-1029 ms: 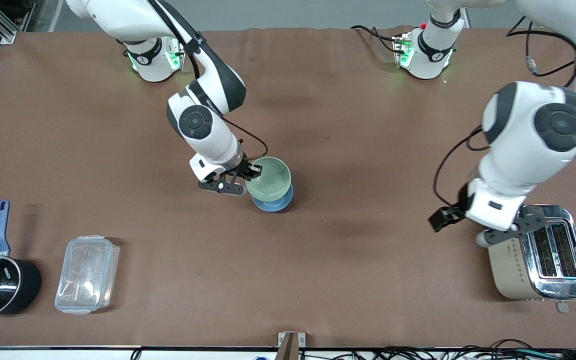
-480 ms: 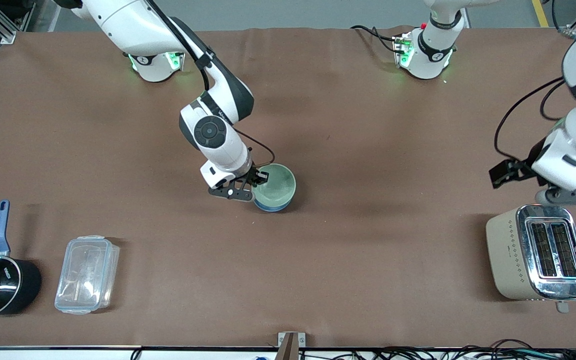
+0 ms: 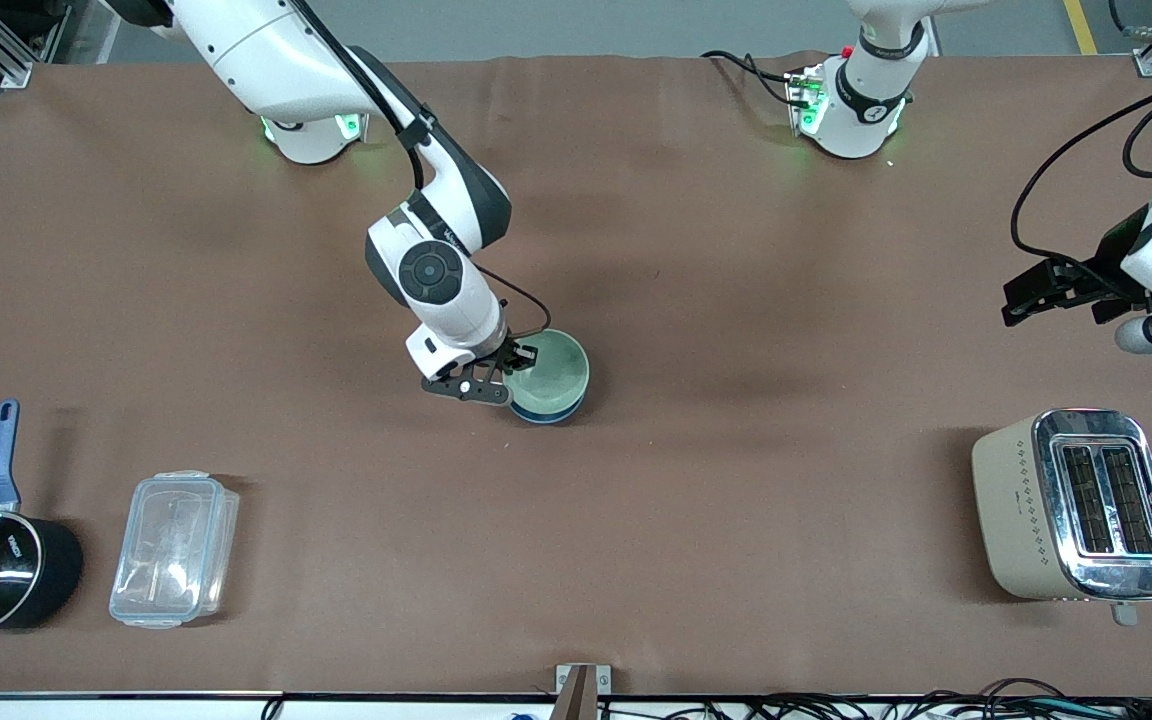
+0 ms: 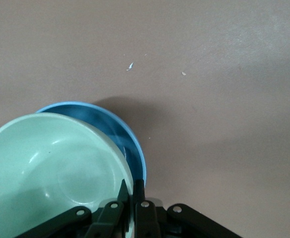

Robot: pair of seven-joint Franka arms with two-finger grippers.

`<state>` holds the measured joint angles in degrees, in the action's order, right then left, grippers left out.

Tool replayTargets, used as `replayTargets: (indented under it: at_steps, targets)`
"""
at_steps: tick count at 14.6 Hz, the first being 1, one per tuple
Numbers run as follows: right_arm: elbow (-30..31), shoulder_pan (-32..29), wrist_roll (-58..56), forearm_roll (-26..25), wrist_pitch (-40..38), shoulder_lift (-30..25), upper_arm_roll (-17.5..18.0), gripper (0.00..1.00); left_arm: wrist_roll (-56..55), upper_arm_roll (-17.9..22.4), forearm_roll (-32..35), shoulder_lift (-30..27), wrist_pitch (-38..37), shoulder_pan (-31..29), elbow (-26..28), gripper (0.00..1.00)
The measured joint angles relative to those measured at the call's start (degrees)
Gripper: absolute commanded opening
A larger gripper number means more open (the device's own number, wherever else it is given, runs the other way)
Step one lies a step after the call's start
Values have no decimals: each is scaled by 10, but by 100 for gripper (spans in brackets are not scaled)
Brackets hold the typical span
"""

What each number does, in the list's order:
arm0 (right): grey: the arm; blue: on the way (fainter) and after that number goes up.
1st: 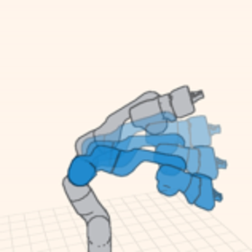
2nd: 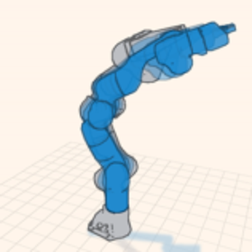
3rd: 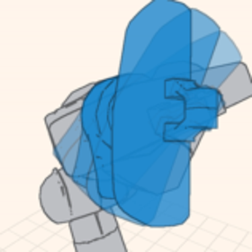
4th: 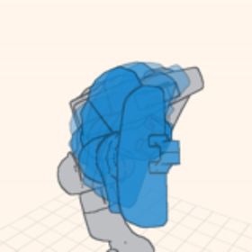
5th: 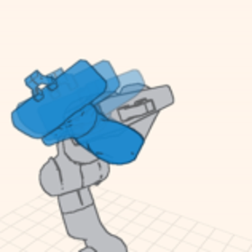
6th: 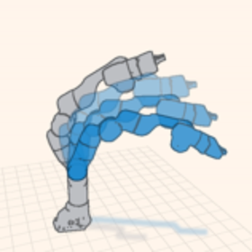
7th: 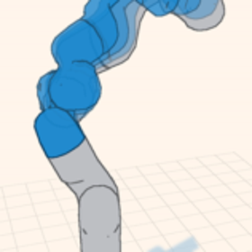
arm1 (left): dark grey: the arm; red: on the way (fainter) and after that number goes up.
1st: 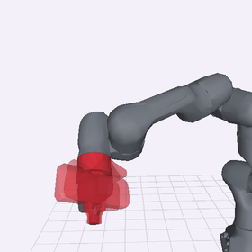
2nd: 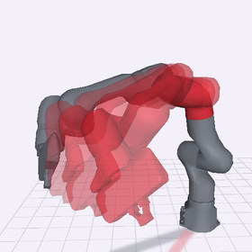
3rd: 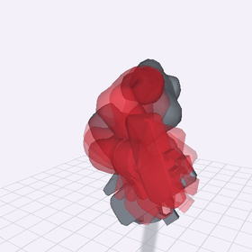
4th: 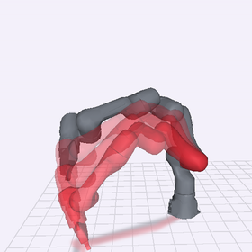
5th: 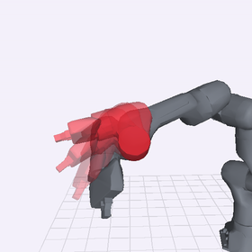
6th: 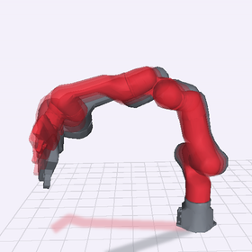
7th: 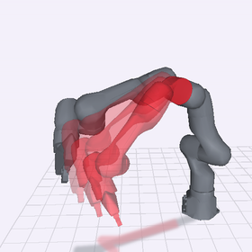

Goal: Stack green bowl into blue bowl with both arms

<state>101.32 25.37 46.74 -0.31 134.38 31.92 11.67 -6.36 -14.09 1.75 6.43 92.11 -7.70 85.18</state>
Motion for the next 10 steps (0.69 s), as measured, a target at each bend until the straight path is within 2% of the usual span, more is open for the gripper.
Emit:
replayTargets:
  at_steps: [3, 4, 6, 7, 10]
  targets:
    - [0, -2, 0, 0, 5, 3, -2, 15, 0, -9, 0, -19, 0, 1, 20, 100]
    - [0, -1, 1, 0, 8, 5, -1, 26, 0, -11, 0, -26, 0, 1, 27, 100]
    - [0, -1, 2, 0, 11, 8, -1, 92, 0, -17, 0, -40, 0, 1, 40, 100]
    - [0, -2, 4, 0, 11, 9, -1, 100, 0, -18, 0, -44, 0, 1, 44, 100]
    - [-17, -10, 6, -1, -34, -5, -3, 100, 0, -18, 0, -48, 1, 0, 46, 100]
